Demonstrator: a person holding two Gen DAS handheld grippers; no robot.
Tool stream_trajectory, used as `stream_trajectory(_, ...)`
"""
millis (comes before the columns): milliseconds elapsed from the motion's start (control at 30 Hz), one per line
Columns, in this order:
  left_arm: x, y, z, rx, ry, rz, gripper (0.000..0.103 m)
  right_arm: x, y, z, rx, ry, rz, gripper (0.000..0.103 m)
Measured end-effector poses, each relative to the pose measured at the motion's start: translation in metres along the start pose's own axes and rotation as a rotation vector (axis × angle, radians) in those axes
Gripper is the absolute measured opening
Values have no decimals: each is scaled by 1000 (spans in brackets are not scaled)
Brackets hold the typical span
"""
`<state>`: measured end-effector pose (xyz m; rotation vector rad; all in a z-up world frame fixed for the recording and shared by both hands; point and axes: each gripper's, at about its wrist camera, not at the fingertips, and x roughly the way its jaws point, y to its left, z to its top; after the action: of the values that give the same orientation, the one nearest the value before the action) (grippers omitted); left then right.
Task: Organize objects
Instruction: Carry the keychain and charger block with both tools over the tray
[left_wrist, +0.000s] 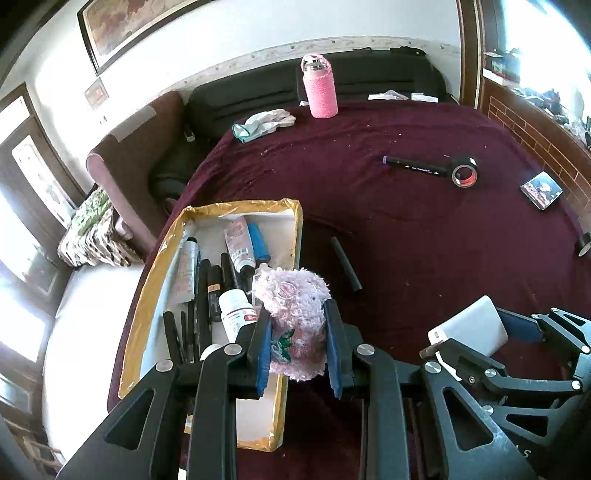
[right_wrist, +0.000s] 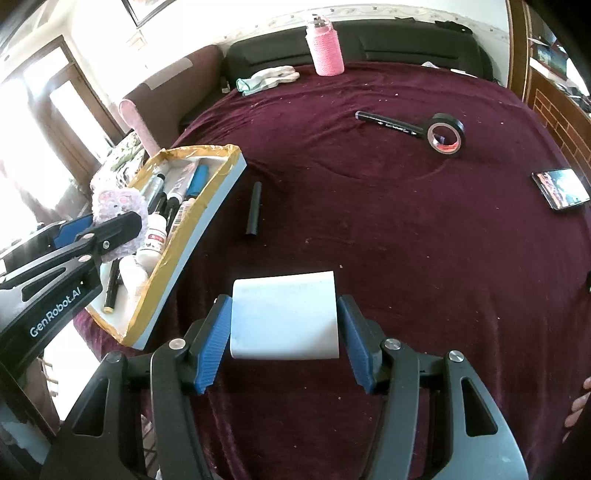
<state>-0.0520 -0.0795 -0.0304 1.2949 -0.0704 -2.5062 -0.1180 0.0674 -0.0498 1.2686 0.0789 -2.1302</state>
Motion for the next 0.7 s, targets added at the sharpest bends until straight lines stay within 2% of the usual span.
stream_trajectory(333, 2, 45, -1, -84, 28, -17, 21, 9, 33, 20, -67, -6, 55, 57)
stream_trajectory(433, 7, 61, -3, -105, 39, 21, 21, 13, 49, 28, -98, -13, 102, 57)
stream_trajectory(567, 13, 91, -10, -170, 57, 19, 21, 27, 73, 37, -140, 3, 147, 57)
stream_trajectory(700, 20, 123, -17, -223, 59, 54, 22, 49, 97, 47, -190, 25, 187, 57)
